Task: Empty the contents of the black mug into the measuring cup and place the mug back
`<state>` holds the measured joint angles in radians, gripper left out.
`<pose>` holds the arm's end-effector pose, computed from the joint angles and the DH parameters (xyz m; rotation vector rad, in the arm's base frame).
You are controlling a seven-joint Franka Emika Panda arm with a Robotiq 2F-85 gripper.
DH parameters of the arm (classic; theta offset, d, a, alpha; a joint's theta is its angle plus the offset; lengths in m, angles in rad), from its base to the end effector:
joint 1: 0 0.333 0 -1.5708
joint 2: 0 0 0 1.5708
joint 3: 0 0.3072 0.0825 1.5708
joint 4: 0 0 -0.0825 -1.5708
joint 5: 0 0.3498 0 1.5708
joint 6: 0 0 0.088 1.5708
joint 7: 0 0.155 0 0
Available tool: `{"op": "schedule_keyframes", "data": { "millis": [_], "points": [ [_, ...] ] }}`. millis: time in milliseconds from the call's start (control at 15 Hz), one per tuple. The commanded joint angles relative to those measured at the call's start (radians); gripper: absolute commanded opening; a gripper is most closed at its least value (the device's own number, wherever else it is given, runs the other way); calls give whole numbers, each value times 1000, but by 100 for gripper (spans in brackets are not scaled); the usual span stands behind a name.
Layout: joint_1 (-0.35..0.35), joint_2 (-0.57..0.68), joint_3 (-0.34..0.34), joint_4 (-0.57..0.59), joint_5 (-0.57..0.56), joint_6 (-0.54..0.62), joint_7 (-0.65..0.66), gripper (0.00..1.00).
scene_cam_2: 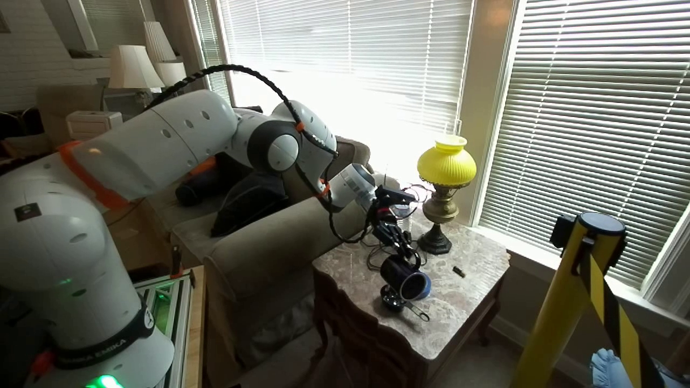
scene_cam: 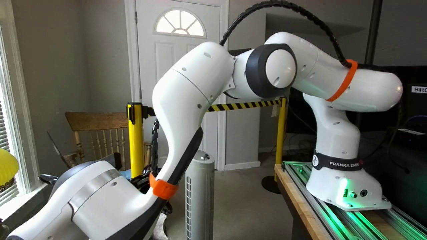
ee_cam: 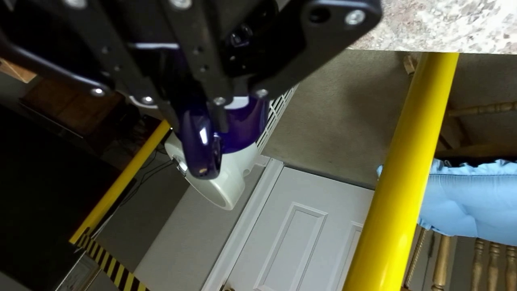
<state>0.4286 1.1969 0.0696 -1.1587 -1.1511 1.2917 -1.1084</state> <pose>0.6035 0.1356 0.0908 1.0923 1.6314 -1.4566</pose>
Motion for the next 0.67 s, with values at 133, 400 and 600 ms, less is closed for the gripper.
{"op": "schedule_keyframes", "data": {
  "millis": [133, 400, 600],
  "points": [
    [18, 38, -8, 57, -40, -60, -49, 5],
    [22, 46, -15, 63, -49, -83, -72, 5],
    [20, 50, -15, 65, -66, -102, -81, 5]
  ]
}}
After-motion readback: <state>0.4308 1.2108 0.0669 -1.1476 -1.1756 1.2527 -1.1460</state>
